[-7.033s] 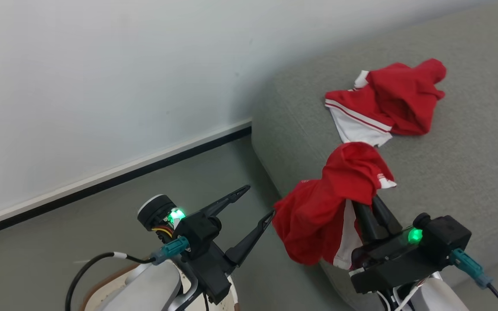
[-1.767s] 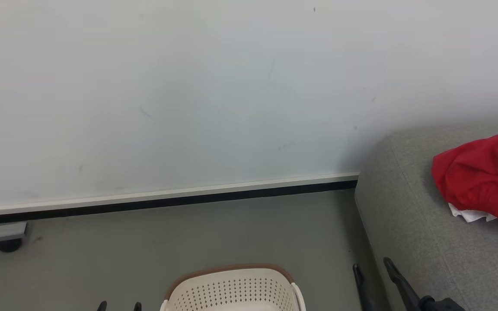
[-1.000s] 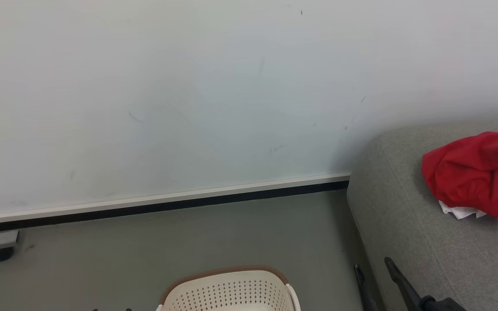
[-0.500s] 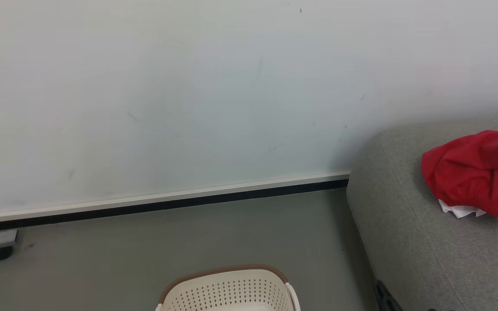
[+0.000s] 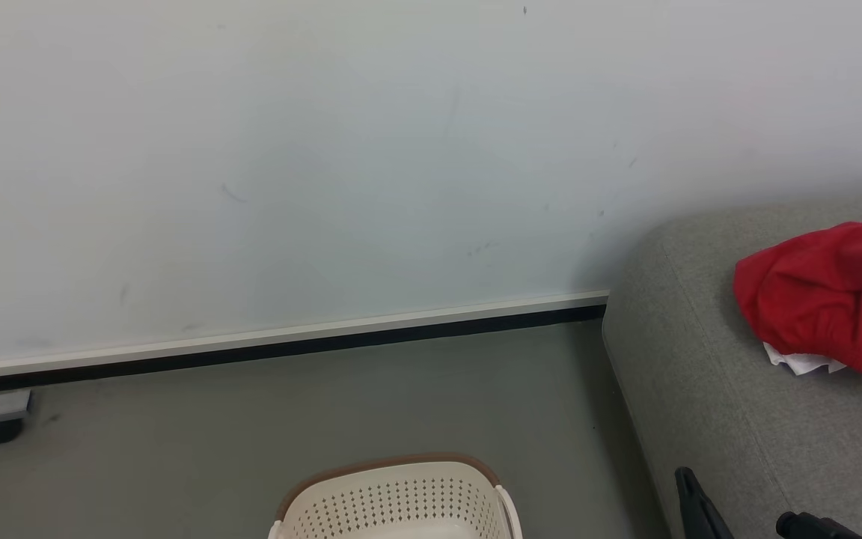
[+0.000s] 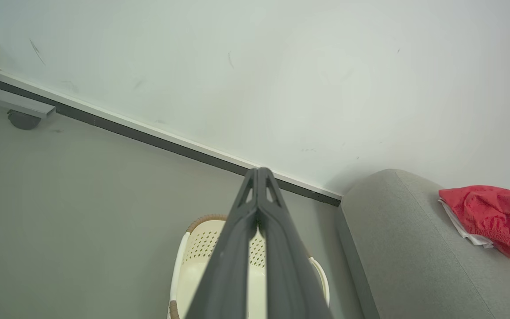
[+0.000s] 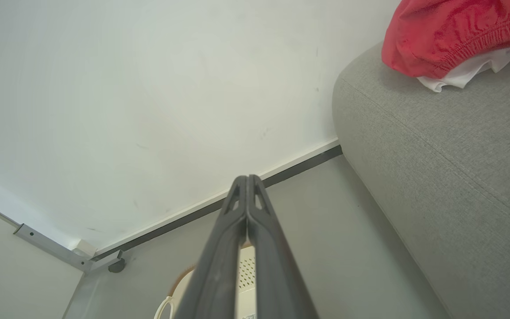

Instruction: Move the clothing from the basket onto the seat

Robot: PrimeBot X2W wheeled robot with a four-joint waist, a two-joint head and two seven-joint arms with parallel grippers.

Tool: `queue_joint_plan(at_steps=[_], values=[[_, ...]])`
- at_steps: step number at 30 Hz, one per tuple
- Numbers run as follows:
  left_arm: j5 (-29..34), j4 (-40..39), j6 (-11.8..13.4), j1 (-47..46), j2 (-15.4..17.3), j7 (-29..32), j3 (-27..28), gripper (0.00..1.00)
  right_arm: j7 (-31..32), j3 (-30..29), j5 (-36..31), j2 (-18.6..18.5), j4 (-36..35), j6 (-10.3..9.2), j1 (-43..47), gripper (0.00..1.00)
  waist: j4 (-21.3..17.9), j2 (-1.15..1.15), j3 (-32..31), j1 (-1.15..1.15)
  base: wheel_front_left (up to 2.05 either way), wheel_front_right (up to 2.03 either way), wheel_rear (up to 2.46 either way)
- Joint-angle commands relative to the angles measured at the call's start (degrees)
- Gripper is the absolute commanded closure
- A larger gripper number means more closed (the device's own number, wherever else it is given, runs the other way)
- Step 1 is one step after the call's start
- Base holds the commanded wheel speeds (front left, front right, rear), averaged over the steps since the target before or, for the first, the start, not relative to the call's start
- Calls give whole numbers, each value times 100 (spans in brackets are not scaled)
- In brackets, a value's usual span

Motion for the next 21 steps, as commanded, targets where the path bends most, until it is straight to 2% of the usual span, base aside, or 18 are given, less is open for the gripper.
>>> queue_joint_plan(at_steps=[1,21], values=[[-327,-24,-19,-176,6,46,47,100,66,-87,310,13,-35,0,-204,100,5,-1,11,-1,0,0,0],[-1980,181,-70,-481,6,367,136,100,521,-525,1898,91,219,0,-565,100,39,-1,107,-1,0,0,0]])
